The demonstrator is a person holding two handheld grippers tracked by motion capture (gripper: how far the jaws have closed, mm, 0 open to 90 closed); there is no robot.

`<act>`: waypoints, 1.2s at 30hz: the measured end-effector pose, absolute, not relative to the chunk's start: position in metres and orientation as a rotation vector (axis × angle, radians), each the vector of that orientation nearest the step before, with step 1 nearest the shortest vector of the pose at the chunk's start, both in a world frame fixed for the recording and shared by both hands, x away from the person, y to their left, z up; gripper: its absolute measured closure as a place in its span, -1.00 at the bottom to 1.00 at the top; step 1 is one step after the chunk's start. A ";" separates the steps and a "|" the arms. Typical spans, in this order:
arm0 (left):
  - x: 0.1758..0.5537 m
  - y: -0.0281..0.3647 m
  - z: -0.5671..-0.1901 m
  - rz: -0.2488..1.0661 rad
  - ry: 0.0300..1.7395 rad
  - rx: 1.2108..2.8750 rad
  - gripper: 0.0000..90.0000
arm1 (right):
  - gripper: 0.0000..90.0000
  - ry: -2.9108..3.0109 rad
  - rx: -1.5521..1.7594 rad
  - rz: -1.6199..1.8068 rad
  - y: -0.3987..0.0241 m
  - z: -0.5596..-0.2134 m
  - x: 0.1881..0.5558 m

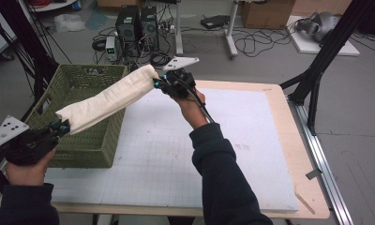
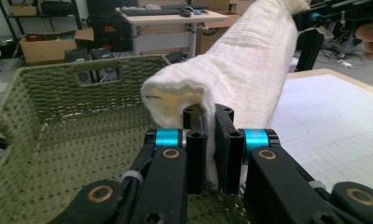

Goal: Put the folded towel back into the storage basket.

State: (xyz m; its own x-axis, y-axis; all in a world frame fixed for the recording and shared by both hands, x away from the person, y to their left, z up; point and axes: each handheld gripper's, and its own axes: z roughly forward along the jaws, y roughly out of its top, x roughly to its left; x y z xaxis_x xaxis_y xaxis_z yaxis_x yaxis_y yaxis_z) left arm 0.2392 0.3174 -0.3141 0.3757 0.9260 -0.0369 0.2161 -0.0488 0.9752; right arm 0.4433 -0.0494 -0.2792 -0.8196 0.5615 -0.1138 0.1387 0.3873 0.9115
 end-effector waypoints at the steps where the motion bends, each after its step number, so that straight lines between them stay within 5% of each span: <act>1: 0.238 0.320 -0.313 0.811 1.066 1.528 0.87 | 0.85 2.246 0.598 1.417 -0.044 -0.278 0.446; 36: 0.215 0.363 -0.328 0.917 1.154 1.462 0.87 | 0.85 2.314 0.513 1.407 0.085 -0.284 0.495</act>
State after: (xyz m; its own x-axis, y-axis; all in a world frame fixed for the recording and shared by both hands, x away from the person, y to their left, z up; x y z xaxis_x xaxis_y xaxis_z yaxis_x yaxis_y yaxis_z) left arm 0.2154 0.3630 -0.3285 0.2516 0.9675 -0.0248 0.1945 -0.0254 0.9806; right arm 0.4953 0.0852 -0.2840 -0.8601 0.4928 -0.1322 0.1094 0.4311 0.8956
